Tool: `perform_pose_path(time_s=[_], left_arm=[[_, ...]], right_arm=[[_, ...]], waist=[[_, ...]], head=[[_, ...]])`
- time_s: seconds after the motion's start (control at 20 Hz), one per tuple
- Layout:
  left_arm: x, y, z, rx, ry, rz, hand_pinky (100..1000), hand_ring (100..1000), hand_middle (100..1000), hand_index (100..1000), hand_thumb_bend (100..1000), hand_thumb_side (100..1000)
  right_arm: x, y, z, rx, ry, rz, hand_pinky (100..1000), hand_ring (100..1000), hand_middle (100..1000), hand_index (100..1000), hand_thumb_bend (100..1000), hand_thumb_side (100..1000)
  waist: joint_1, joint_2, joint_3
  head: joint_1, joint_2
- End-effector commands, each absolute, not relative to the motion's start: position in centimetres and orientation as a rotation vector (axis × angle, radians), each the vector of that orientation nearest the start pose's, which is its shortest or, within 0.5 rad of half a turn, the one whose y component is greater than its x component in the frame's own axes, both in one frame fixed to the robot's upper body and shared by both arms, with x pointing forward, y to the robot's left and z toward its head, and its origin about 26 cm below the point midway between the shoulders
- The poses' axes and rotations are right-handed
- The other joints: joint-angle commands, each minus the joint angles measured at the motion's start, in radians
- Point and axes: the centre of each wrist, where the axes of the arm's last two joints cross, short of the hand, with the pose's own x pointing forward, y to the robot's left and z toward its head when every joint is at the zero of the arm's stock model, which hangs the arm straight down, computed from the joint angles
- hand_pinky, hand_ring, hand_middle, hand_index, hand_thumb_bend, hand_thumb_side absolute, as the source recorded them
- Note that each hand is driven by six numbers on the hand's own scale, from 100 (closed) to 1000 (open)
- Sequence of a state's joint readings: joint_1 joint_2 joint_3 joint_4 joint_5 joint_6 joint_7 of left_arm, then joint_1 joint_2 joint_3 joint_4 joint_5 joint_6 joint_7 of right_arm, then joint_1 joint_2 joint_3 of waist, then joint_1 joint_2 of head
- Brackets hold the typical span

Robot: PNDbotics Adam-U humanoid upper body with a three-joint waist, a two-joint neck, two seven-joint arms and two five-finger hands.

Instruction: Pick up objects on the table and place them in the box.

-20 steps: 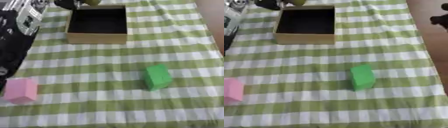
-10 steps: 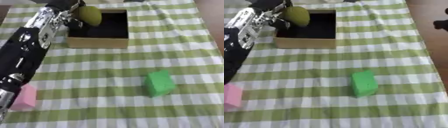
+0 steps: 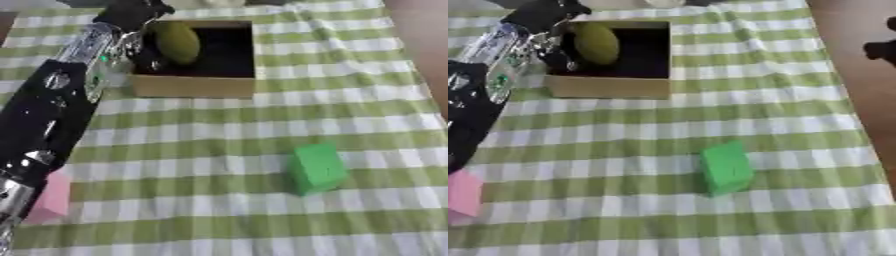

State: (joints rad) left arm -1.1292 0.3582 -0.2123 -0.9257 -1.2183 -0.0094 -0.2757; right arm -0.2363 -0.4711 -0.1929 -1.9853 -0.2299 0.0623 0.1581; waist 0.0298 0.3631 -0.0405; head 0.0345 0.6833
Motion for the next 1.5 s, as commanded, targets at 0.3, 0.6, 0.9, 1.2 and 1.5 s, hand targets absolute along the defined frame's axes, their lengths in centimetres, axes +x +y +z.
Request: perform_pose_path(time_s=[0.3,0.6,0.9,1.2,1.5], left_arm=[[48.5,20.0,29.2,1.344,-1.453,-1.464,941,948,900,973,645,312],[46.2,19.9,32.6,1.285,-1.650,-1.395,890,900,860,942,348,218],[41.0,21.3,37.0,1.160,-1.891,-1.356,864,875,843,926,219,199],[35.1,25.2,37.4,1.064,-1.900,-1.436,875,886,859,934,280,209],[31.1,28.4,34.4,0.981,-1.716,-1.600,895,908,873,943,376,357]], right_arm=[[28.4,-33.6,22.2,-0.142,-2.163,0.398,999,826,589,849,100,579],[28.3,-33.8,21.9,-0.151,-2.155,0.384,998,826,589,849,100,577],[28.1,-34.2,21.7,-0.172,-2.145,0.370,997,826,590,848,100,579],[28.0,-34.6,21.8,-0.195,-2.157,0.355,995,826,591,848,100,571],[28.0,-34.7,22.1,-0.189,-2.204,0.324,993,828,594,849,100,568]], waist=[[-0.013,-0.029,0.006],[-0.017,-0.048,0.018],[-0.017,-0.072,0.046],[-0.019,-0.083,0.064],[-0.032,-0.088,0.067]], head=[[-0.009,0.010],[-0.019,0.042],[-0.048,0.084],[-0.071,0.087],[-0.073,0.087]])
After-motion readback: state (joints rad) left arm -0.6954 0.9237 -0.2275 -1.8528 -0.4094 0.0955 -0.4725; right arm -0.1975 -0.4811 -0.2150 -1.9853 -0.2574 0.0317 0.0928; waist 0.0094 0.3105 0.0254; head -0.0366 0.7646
